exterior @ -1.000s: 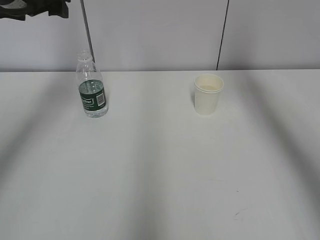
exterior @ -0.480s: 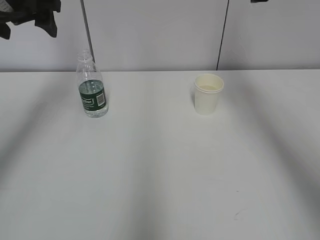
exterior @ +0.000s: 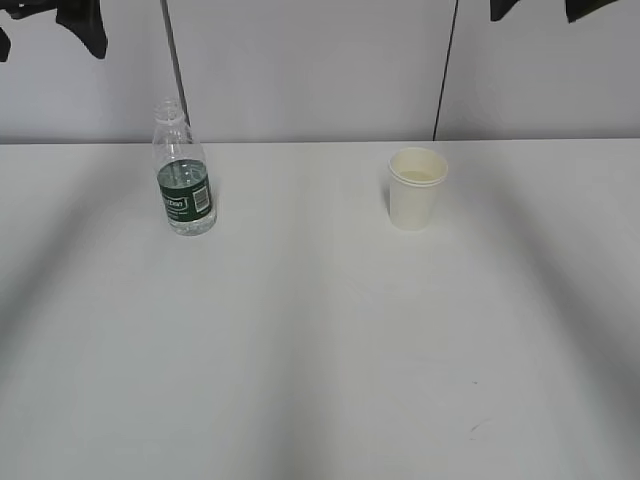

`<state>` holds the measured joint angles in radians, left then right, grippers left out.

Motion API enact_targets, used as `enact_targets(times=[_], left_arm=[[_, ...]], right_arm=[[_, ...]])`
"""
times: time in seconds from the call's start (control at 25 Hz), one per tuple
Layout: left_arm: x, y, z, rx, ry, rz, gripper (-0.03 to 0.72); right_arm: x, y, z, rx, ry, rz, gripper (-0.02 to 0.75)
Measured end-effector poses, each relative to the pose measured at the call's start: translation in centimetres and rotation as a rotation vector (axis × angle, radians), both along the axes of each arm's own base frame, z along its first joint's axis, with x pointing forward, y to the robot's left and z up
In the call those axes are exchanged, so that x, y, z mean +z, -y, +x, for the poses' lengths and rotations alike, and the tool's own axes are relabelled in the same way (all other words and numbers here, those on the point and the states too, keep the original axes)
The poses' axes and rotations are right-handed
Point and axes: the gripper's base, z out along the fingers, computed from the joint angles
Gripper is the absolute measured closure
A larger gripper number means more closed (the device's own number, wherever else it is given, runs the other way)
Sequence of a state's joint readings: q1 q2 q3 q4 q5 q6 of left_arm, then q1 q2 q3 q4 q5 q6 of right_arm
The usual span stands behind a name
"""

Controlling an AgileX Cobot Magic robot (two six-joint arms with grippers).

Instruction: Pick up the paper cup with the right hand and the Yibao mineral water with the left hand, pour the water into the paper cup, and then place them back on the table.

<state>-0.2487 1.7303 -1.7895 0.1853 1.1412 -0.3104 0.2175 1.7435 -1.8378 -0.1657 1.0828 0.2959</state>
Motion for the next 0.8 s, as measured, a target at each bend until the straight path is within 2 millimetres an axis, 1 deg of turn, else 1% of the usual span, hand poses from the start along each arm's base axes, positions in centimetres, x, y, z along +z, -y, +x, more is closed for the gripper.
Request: enact_targets(times=[0.08,0.12,0.28,0.48,0.56,0.6,0.68,0.76,0.8], left_arm=[[0.2,0.1,-0.2,-0.004,-0.047,-0.006,0.105],[0.3,0.2,-0.3,-0.011,-0.064,-0.015,0.104],[0.4,0.4,-0.5,-0.036,-0.085,-0.035,0.106],[0.3,-0.2,-0.4,-0.034,-0.105,-0.11,0.108],[0.3,-0.6,-0.5,-0.033,-0.108,-0.124,0.11],[0.2,-0.7,-0.6,-0.033,-0.113,-0.121,0.111],[0.2,-1.0,-1.6,-0.046,-0.123,-0.11,0.111],[-0.1,-1.3,-3.3,-0.056,-0.143,-0.099,0.111],[0.1,-1.5,-4.4,-0.06,-0.143,-0.097,0.111]], right_arm=[[0.1,0.0,-0.3,-0.002,-0.081,-0.004,0.15],[0.3,0.0,-0.3,-0.003,-0.092,-0.002,0.15],[0.4,-0.1,-0.4,0.009,-0.112,-0.005,0.151],[0.3,-0.3,-0.5,0.047,-0.126,-0.004,0.151],[0.6,-0.3,-0.9,0.054,-0.121,-0.004,0.152],[0.7,-0.2,-1.3,0.057,-0.124,-0.001,0.152],[0.7,0.0,-2.4,0.063,-0.137,-0.003,0.152],[0.5,0.4,-4.2,0.076,-0.158,-0.014,0.152],[0.7,0.6,-5.3,0.078,-0.16,-0.013,0.152]])
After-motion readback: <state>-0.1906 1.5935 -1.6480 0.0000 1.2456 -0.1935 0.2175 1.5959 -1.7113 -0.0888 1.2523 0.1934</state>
